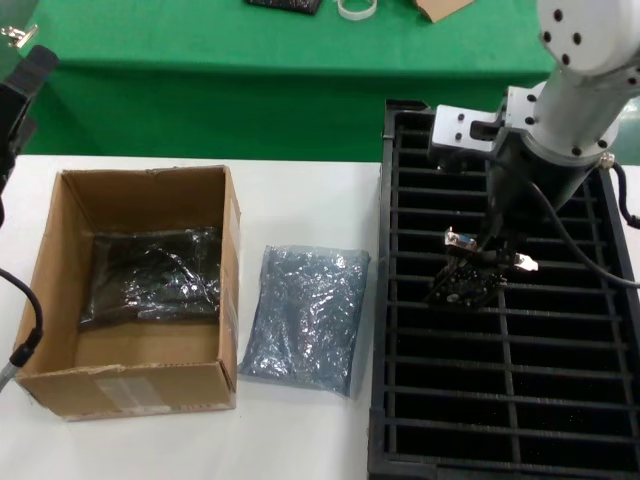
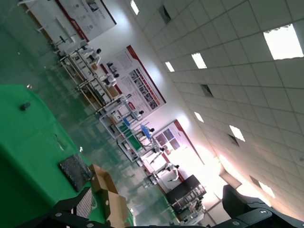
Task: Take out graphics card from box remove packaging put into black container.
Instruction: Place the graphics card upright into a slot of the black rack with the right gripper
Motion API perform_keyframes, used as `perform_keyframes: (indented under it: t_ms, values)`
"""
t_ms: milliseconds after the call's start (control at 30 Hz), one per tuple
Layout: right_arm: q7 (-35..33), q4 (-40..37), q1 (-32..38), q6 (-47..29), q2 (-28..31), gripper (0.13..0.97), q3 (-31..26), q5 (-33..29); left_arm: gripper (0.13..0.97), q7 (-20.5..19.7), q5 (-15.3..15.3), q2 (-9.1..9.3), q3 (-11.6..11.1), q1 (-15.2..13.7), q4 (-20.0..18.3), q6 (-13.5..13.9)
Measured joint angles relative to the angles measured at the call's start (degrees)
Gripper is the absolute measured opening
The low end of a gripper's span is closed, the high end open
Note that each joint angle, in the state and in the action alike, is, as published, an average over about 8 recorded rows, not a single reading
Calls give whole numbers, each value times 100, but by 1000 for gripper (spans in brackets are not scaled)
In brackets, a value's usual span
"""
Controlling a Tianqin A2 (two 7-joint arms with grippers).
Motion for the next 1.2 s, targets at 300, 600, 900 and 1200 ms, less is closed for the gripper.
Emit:
perform_keyframes:
  t_ms: [300,600,900,1200]
  values:
    - [-589,-1225,108,373,-509,196,64,-189,966,219,68,43,-23,-132,180,22]
    - [-1051,-2334,308,782,-990,196,-73,-109,966,363,122,51,0,-305,498,111]
    - [-898,-2377,381,843,-1085,196,-399,184,966,437,125,28,-23,-368,661,227]
    - [-413,-1798,273,563,-967,237,-274,-17,966,426,107,-5,-25,-357,703,341]
